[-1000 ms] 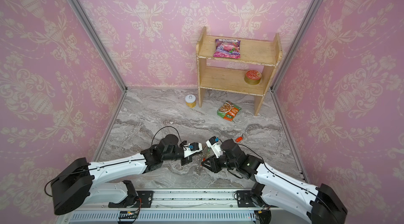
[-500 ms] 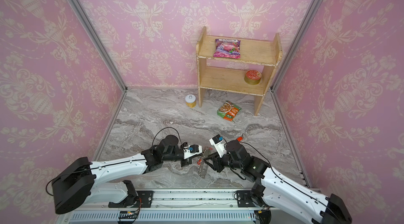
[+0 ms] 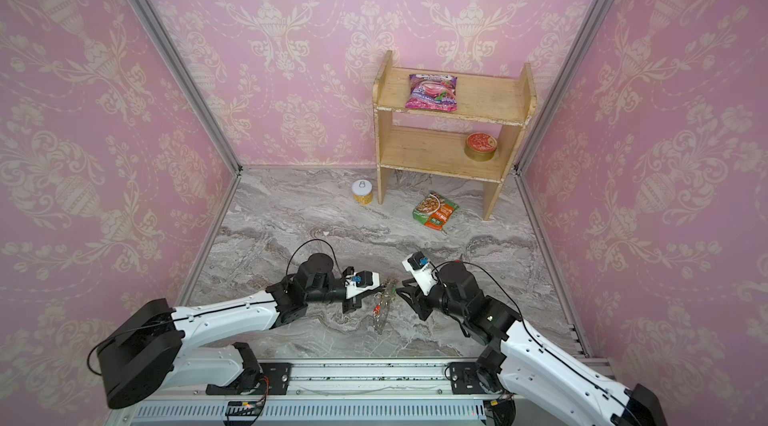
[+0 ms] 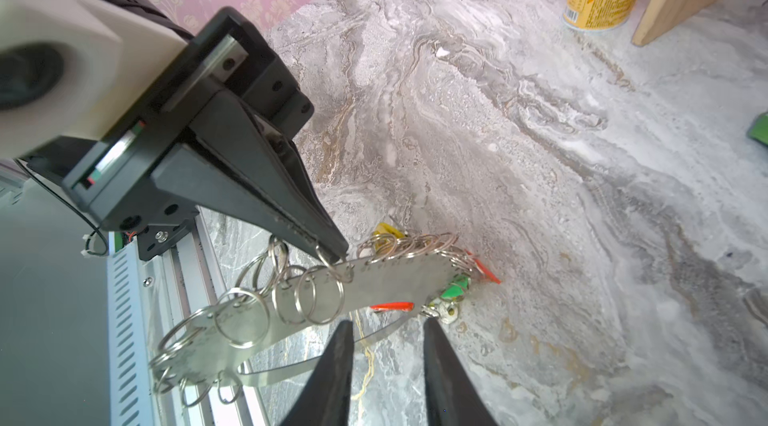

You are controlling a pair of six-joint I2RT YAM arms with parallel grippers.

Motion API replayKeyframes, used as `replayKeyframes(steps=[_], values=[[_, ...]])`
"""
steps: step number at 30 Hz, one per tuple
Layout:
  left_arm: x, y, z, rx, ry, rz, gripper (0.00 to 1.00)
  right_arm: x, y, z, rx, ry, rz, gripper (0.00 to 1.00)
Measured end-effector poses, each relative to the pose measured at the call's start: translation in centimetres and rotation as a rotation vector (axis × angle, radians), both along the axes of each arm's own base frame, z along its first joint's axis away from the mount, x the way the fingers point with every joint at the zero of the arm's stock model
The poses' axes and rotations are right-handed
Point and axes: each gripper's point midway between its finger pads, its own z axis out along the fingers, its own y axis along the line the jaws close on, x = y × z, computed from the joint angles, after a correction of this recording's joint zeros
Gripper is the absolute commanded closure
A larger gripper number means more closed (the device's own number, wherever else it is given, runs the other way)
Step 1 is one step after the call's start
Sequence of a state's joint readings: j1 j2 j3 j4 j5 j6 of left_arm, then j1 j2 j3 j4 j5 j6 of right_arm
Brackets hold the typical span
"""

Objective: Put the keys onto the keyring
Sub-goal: 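Grasp the plate edge with the right gripper beside the left gripper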

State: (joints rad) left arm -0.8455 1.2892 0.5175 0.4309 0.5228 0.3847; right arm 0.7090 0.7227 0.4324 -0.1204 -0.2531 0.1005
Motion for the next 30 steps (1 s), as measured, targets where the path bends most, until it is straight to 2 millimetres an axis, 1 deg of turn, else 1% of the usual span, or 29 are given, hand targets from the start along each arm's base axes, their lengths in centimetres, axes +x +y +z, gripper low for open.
replayKeyframes(steps=[3,9,17,24,30], values=[[0.0,0.0,0.3,-0.013,0.0,-0.01,1.0,0.3,0.3,-0.1,-0.013,-0.023,0.017,0.72],[-0.2,-0.2,0.7,-0.035,-0.005,-0.032,1.0,0.6,0.9,-1.5,-0.048,-0.002,0.045,0.74],[-0.2,-0.2,0.5,-0.031,-0.007,-0.04,1.0,0.3,1.7,-1.2,-0.028,-0.017,0.091,0.75],[-0.4,-0.2,0.5,-0.033,-0.003,-0.056,1.0,0.1,1.9,-1.6,-0.025,0.008,0.114,0.75],[-0.5,-0.2,0.4,-0.032,-0.005,-0.064,1.0,-0.1,1.9,-1.6,-0.024,0.013,0.121,0.75]])
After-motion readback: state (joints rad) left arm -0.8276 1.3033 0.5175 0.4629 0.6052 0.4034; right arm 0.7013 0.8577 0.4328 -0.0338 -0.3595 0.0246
